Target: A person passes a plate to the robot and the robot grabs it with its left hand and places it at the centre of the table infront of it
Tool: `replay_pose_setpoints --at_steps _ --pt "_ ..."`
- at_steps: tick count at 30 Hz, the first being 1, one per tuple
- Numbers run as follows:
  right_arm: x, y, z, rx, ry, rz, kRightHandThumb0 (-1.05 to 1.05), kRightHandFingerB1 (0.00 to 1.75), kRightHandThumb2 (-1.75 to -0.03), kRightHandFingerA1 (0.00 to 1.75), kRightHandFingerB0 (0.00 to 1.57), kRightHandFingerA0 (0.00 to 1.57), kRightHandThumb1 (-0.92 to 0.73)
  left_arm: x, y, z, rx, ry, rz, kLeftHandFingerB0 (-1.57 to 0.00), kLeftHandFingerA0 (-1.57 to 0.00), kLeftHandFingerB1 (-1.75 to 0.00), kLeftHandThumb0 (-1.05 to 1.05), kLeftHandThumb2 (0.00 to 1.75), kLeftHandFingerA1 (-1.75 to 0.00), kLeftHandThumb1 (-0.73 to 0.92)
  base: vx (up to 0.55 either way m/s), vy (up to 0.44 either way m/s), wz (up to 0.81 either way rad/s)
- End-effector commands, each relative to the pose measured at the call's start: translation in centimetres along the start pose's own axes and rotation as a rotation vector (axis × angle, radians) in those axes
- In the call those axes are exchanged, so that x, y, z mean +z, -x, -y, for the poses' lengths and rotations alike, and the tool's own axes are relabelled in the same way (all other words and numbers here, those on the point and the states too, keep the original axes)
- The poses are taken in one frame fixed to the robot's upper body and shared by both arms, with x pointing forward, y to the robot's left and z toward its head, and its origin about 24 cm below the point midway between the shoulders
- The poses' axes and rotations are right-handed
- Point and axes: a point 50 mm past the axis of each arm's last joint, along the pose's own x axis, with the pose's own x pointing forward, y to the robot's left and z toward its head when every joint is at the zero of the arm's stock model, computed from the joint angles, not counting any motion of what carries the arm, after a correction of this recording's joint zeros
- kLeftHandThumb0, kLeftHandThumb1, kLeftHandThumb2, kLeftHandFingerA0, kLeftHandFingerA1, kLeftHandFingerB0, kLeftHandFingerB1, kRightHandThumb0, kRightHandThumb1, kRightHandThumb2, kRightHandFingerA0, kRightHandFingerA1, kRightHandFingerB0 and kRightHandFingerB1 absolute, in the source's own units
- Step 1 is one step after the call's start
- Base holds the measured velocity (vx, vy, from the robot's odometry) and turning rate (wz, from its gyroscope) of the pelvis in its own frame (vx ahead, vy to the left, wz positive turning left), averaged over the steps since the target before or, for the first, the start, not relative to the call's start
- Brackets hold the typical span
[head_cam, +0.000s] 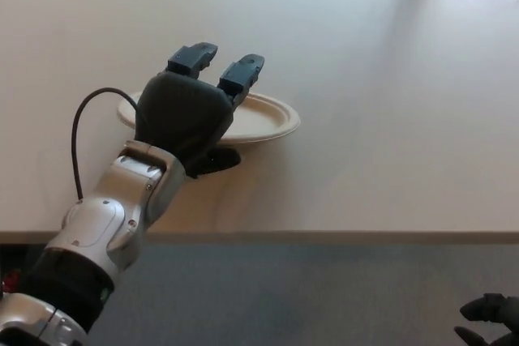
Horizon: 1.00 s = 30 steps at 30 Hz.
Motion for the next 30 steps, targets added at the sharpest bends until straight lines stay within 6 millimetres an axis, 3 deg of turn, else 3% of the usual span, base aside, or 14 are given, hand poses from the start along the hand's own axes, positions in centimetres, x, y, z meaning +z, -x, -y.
replay_pose_setpoints --at_steps 1,2,3,4,5,6,10,12,13,14,15,16,20,30 --pt "0.3 0.0 1.0 -0.017 -0.008 0.007 -0.78 0.42 -0.65 0.55 0.25 0.31 -0.85 -1.7 -1.3 -2.3 -0.432 0.358 -0.163 0.0 0.0 0.0 -0.91 0.95 -0.05 0.48 0.0 0.0 0.0" --pt "0.3 0.0 1.0 -0.017 -0.009 0.007 -0.79 0.42 -0.66 0.55 0.25 0.31 -0.85 -1.8 -1.3 -2.3 -0.442 0.36 -0.164 0.0 0.0 -0.01 -1.02 0.61 -0.1 0.66 0.0 0.0 0.0" --pt "0.3 0.0 1.0 -0.017 -0.01 0.006 -0.79 0.42 -0.66 0.55 0.25 0.31 -0.85 -1.8 -1.3 -2.4 -0.457 0.363 -0.167 0.0 0.0 -0.01 -1.02 0.61 -0.1 0.66 0.0 0.0 0.0" --pt "0.4 0.0 1.2 -0.021 -0.013 0.007 -0.8 0.42 -0.66 0.56 0.24 0.32 -0.84 -2.1 -1.3 -2.3 -0.469 0.372 -0.167 0.0 -0.01 -0.04 -1.05 0.88 -0.15 0.55 0.0 0.0 0.0" --pt "0.4 0.0 1.2 -0.022 -0.014 0.008 -0.8 0.42 -0.66 0.56 0.24 0.32 -0.84 -2.2 -1.3 -2.3 -0.472 0.375 -0.166 0.0 -0.01 -0.04 -1.05 0.88 -0.15 0.55 0.0 0.0 0.0" --pt "0.5 0.0 1.4 -0.027 -0.018 0.01 -0.8 0.41 -0.66 0.55 0.25 0.33 -0.84 -2.3 -1.3 -2.2 -0.478 0.38 -0.166 0.0 0.0 -0.01 -0.99 1.08 -0.1 0.59 0.0 0.0 0.0" --pt "0.8 -0.1 1.7 -0.036 -0.02 0.017 -0.82 0.42 -0.66 0.55 0.25 0.3 -0.84 -2.5 -1.2 -2.2 -0.477 0.409 -0.164 0.0 0.0 -0.06 -0.98 1.24 -0.14 0.77 0.0 0.0 0.0" --pt "1.2 -0.2 2.0 -0.045 -0.03 0.023 -0.81 0.42 -0.66 0.55 0.24 0.32 -0.83 -2.7 -1.3 -2.4 -0.473 0.425 -0.161 0.0 0.0 -0.04 -1.05 1.08 -0.14 0.86 0.0 0.0 0.0" --pt "1.2 -0.2 2.0 -0.045 -0.03 0.024 -0.82 0.42 -0.66 0.55 0.24 0.33 -0.83 -2.8 -1.3 -2.4 -0.48 0.426 -0.161 0.0 0.0 -0.1 -0.9 1.3 -0.17 0.84 0.0 0.0 0.0" --pt "1.2 -0.2 2.0 -0.045 -0.029 0.024 -0.82 0.42 -0.66 0.55 0.24 0.33 -0.83 -2.8 -1.3 -2.4 -0.483 0.427 -0.161 0.0 0.0 -0.1 -0.9 1.3 -0.17 0.84 0.0 0.0 0.0" --pt "1.2 -0.1 2.0 -0.045 -0.03 0.025 -0.82 0.42 -0.65 0.57 0.26 0.38 -0.83 -2.8 -1.2 -2.4 -0.485 0.443 -0.163 0.0 0.0 -0.08 -1.05 0.98 -0.19 0.86 0.0 0.0 0.0" --pt "1.3 -0.2 2.2 -0.048 -0.029 0.025 -0.82 0.42 -0.65 0.56 0.26 0.38 -0.83 -2.9 -1.3 -2.5 -0.493 0.455 -0.147 0.0 -0.01 -0.07 -0.93 1.32 -0.21 0.92 0.0 0.0 0.0" --pt "1.7 -0.2 2.6 -0.054 -0.034 0.03 -0.8 0.41 -0.66 0.54 0.24 0.31 -0.83 -3.3 -1.6 -2.9 -0.515 0.582 -0.147 -0.06 -0.03 -0.1 -0.95 1.28 -0.16 0.89 0.0 0.0 0.0" --pt "2.2 -0.3 2.9 -0.055 -0.03 0.039 -0.78 0.42 -0.65 0.54 0.24 0.31 -0.82 -3.2 -1.3 -4.0 -0.423 0.573 -0.123 0.0 0.0 -0.09 -0.94 1.32 -0.15 0.92 0.0 0.0 0.0"
